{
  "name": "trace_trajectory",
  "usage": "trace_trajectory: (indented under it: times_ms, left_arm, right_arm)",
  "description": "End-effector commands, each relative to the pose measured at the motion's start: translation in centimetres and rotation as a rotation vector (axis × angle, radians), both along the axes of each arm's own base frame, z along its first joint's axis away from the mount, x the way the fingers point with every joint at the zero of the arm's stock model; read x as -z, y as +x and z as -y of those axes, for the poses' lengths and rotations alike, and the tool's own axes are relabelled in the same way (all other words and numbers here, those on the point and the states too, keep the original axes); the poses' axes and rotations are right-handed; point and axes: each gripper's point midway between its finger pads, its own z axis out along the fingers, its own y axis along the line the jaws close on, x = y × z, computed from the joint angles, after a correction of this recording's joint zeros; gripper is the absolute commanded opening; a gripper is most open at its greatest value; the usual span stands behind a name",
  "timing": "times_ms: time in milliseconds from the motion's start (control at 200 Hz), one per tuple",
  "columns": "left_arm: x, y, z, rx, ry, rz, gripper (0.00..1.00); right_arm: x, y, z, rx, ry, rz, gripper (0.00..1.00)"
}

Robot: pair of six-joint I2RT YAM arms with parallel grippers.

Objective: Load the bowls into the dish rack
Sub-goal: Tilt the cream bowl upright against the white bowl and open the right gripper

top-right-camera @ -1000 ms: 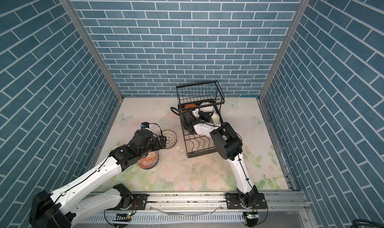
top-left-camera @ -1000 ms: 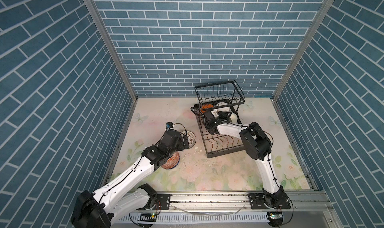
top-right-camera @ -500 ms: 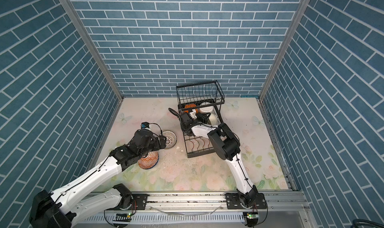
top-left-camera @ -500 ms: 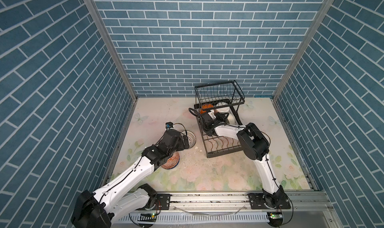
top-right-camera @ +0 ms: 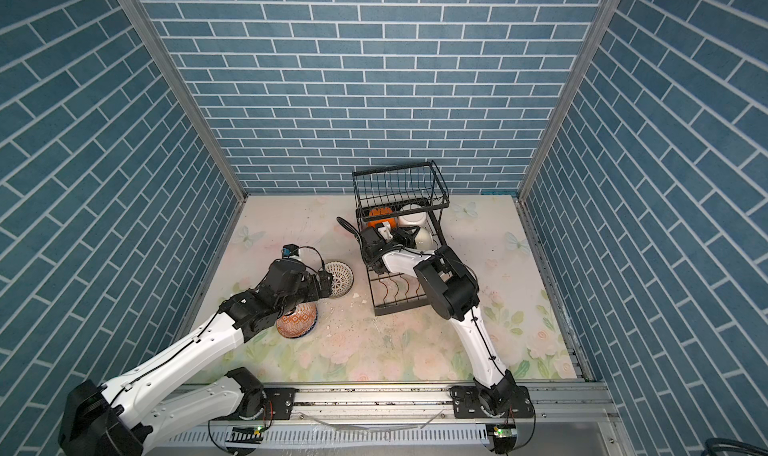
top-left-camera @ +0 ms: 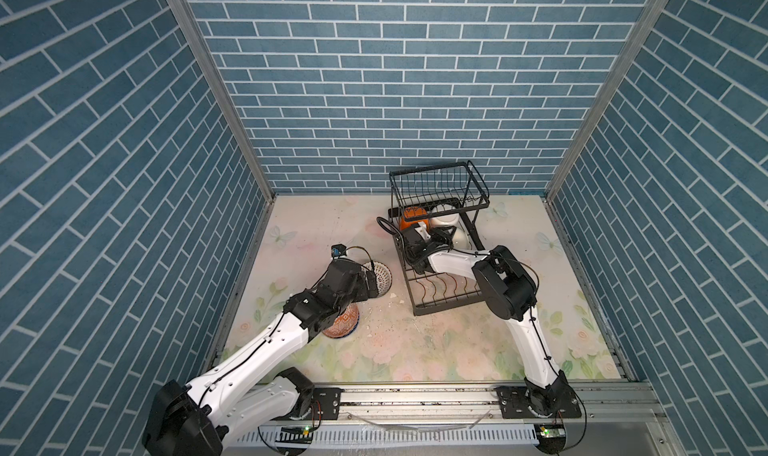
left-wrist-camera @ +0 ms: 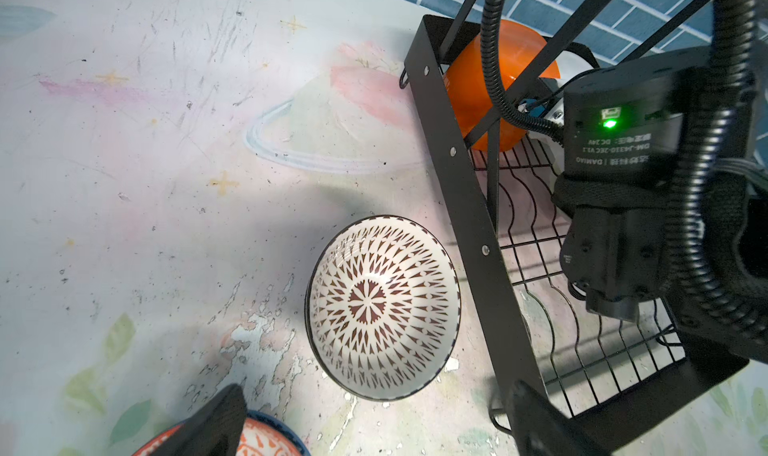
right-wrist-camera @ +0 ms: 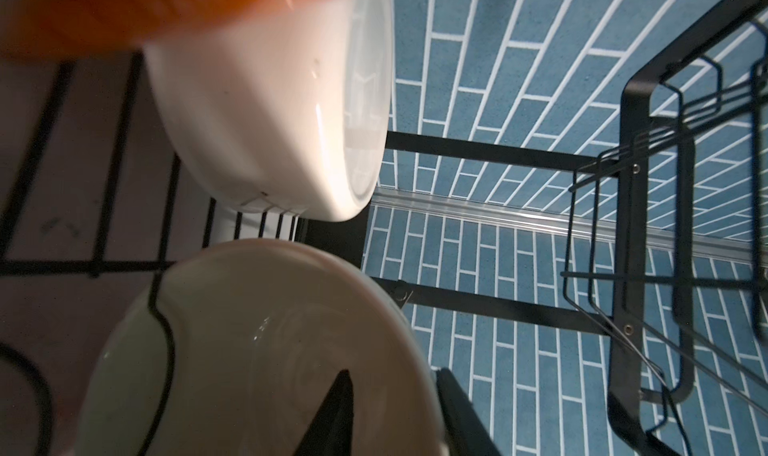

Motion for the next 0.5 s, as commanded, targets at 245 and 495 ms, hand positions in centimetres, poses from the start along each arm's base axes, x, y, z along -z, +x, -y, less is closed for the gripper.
trace_trajectory:
  times_ms: [245, 495]
  left_arm:
    - [0.8, 0.0, -0.2, 0.001, 0.015, -0.016, 1.00]
    - [0.9, 0.1, -0.1, 0.004, 0.020, -0.022, 1.00]
  right_arm:
    - [3.5, 0.5, 0.0, -0.038, 0.063, -0.112, 0.61]
    - [2.2, 0.4, -0.1, -0.038, 0.113, -0.096, 0.85]
